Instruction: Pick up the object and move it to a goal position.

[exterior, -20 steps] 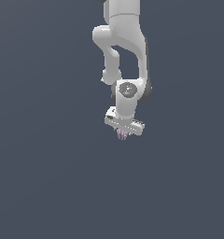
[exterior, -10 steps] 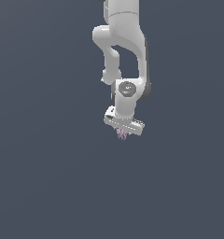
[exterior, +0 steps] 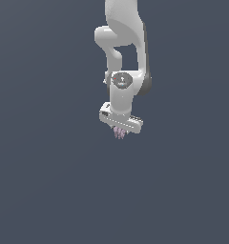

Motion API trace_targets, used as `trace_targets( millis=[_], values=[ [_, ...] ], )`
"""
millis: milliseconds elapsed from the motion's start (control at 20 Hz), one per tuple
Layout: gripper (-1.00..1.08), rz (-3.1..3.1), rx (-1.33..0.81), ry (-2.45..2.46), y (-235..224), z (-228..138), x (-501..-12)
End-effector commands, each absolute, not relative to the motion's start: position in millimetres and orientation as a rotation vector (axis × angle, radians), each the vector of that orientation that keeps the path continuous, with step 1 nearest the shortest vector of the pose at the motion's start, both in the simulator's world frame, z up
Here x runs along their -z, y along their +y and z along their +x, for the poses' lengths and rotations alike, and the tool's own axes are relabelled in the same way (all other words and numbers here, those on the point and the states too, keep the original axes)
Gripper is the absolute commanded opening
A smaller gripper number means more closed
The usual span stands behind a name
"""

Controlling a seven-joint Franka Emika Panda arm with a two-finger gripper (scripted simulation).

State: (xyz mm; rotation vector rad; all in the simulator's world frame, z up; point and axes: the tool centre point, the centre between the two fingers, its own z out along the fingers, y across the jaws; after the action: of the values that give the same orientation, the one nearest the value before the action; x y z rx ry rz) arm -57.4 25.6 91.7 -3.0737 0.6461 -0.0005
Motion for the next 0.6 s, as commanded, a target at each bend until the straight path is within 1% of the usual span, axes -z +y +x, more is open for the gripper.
trace_targets(
  millis=[0, 550],
  values=[
    [-1.00, -3.073, 0.002, 0.647, 12.7, -55.3, -111.5],
    [-1.00, -3.073, 0.001, 0.647, -57.9, -42.7, -221.4]
  ],
)
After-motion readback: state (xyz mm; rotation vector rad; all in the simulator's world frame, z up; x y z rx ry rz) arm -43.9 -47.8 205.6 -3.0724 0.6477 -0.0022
